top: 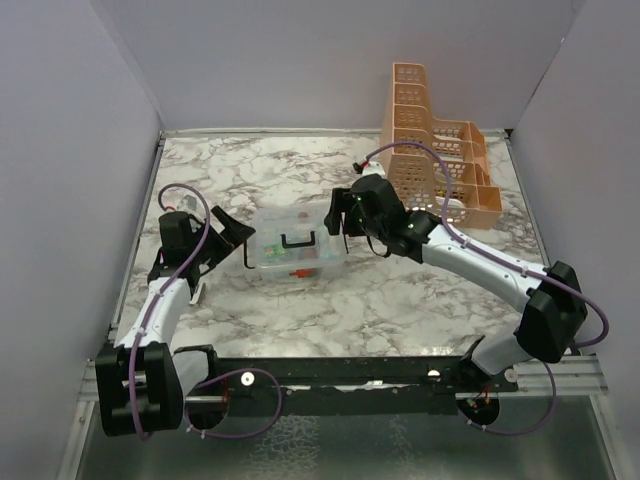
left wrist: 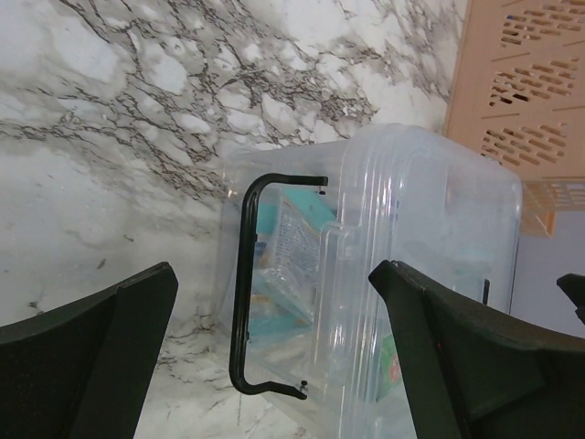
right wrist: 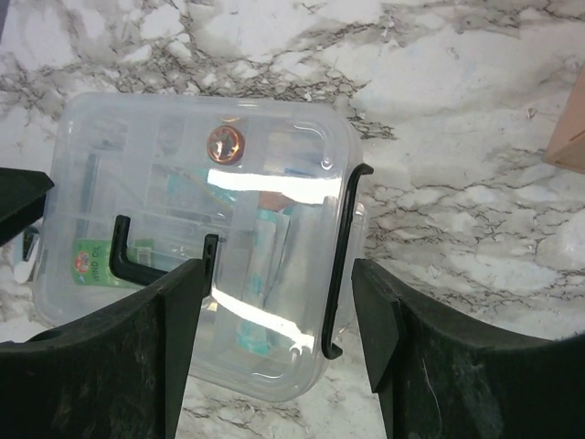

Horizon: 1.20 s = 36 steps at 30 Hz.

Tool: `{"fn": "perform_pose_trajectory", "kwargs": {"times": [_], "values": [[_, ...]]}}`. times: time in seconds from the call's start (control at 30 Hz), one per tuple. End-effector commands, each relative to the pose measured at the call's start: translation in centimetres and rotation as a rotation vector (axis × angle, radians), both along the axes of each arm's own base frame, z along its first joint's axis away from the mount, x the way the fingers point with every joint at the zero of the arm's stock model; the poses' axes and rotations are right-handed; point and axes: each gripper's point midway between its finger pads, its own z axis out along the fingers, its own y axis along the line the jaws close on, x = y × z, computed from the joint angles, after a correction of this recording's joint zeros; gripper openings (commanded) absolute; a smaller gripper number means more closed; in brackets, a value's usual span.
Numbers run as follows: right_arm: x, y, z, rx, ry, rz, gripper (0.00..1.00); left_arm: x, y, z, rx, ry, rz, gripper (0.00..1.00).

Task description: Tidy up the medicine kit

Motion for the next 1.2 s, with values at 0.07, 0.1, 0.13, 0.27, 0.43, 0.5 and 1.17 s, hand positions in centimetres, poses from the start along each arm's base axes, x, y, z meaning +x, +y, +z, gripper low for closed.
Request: {"fn": "perform_pose_trajectory", "kwargs": {"times": [0.07,0.1,0.13,0.27,0.43,0.5,1.17], "values": [[0.5,1.2,1.5,-0.039,-0.068,0.098,0.70,-0.9,-2.5,1.5,-0.151,-0.092,-0.115,0.99],[0.5,1.4,1.8,-0.041,-0.080,0.112,0.71,-1.1,-2.6,1.3,-0.148,-0.081,-0.121,0.99],[0.6,1.6,1.9,-0.046,-0.087,0.126,0.71,-1.2,-2.6,1.0,-0.144,-0.071,-0.126,0.99],[0.7,2.9,1.8,-0.094,-0.096,0.178,0.71,-1.7,-2.5,-0.2,-0.142,-0.039,-0.123,0.99],[0.5,4.8,1.3,-0.176,-0.114,0.192,0.71,-1.7,-2.4,-0.7,-0.142,-0.026,-0.122,0.96],[0.3,5.9,1.5,-0.187,-0.137,0.215,0.71,-1.7,-2.4,-0.6,-0.135,-0.022,-0.124,0.96],[-1.2,9.2,-5.5,-0.335,-0.035,0.297,0.67,-1.8,-2.0,1.3,-0.045,-0.071,-0.164,0.99]]}}
